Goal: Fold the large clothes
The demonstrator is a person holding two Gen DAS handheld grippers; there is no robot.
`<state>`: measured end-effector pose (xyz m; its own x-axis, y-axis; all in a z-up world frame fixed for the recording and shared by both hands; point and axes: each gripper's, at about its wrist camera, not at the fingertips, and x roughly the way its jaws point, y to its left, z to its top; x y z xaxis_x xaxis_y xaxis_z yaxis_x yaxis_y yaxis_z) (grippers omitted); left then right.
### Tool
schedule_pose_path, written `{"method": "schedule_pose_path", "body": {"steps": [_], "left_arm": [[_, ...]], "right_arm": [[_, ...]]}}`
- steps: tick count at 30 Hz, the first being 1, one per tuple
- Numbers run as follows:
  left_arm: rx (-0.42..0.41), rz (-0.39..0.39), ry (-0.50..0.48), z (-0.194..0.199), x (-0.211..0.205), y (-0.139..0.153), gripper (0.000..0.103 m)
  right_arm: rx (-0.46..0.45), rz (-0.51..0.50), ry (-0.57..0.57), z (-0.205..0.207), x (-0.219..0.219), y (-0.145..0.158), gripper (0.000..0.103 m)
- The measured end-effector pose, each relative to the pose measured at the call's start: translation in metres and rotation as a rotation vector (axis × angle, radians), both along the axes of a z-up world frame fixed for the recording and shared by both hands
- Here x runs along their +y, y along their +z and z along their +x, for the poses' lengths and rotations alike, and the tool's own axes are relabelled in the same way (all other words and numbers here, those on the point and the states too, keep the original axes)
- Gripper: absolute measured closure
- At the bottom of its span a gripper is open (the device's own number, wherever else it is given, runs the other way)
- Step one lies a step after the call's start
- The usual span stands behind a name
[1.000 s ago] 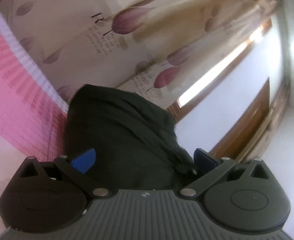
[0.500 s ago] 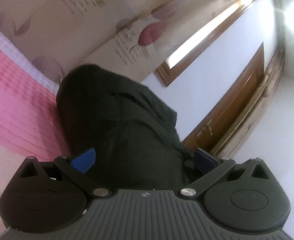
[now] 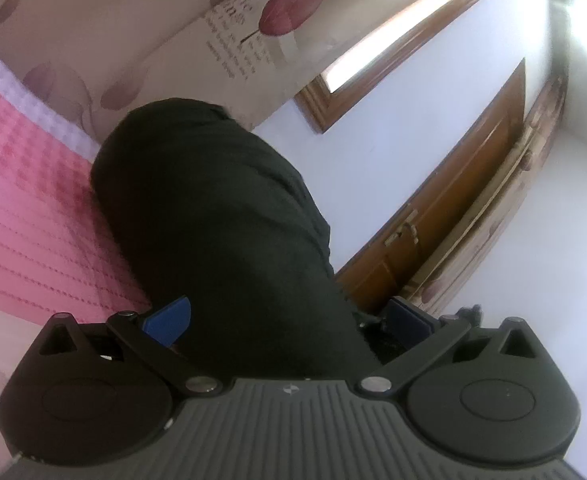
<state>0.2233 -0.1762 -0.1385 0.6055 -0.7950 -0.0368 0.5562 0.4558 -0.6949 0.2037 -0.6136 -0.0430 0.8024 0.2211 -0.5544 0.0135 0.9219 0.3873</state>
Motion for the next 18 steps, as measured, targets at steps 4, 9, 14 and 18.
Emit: {"method": "schedule_pose_path", "body": {"steps": [4,9,14,18], "left_arm": [[0.068,-0.057,0.003,0.015,-0.013,-0.010,0.000],[0.077,-0.093,0.017,0.018,-0.017,-0.011,0.000],[0.037,-0.059,0.038,0.004,0.011,-0.002,0.000],[0.007,0.013,0.112,-0.022,0.068,0.010,0.000]], "right_arm": [[0.045,0.137,0.000,0.013,-0.024,-0.024,0.071],[0.120,0.358,0.009,0.026,-0.037,-0.057,0.046],[0.151,0.479,0.026,0.018,-0.008,-0.070,0.046],[0.176,0.541,0.088,-0.005,0.051,-0.070,0.046]]}}
